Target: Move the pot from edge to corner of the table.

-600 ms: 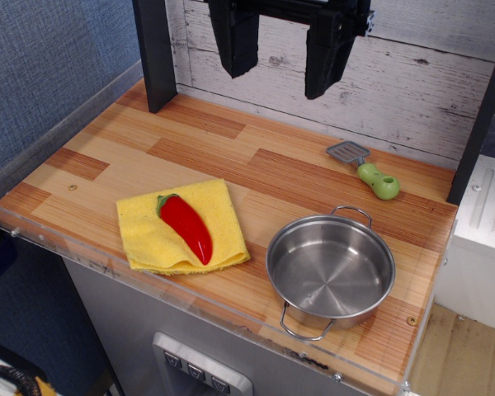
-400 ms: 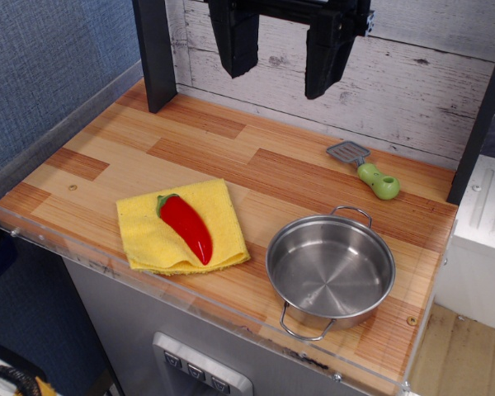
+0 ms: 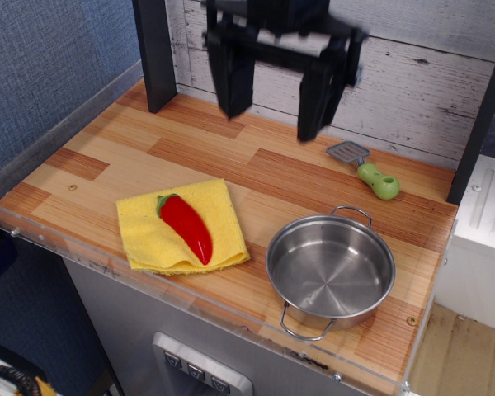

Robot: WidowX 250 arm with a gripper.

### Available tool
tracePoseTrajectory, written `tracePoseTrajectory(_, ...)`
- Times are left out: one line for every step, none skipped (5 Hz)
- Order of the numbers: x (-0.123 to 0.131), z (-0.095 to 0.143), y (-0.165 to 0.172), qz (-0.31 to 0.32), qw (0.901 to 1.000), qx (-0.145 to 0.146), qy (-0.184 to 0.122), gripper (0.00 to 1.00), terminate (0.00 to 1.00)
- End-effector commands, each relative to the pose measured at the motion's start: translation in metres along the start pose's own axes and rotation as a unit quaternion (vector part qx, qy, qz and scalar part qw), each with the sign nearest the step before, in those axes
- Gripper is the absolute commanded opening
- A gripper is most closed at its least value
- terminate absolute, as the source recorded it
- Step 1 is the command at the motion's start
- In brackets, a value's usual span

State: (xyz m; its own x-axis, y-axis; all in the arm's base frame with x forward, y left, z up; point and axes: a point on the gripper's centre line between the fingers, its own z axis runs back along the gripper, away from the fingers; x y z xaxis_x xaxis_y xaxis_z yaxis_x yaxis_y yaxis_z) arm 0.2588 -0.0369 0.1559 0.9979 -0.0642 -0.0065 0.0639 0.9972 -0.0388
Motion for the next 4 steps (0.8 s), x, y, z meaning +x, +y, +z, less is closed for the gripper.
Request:
tracePoseTrajectory(-0.006, -0.023, -0.007, -0.038, 0.9976, 0.003, -0.058, 1.0, 0.0)
tracePoseTrajectory(-0.007, -0.04, -0.007, -0.039, 0.9974, -0.007, -0.061, 1.0, 0.0)
tracePoseTrajectory(-0.006, -0.065, -0.003, -0.038, 0.9982, -0.006, -0.047, 1.0, 0.0)
tracePoseTrajectory(0.01, -0.085, -0.012, -0.032, 0.9988, -0.006, -0.036, 1.0, 0.0)
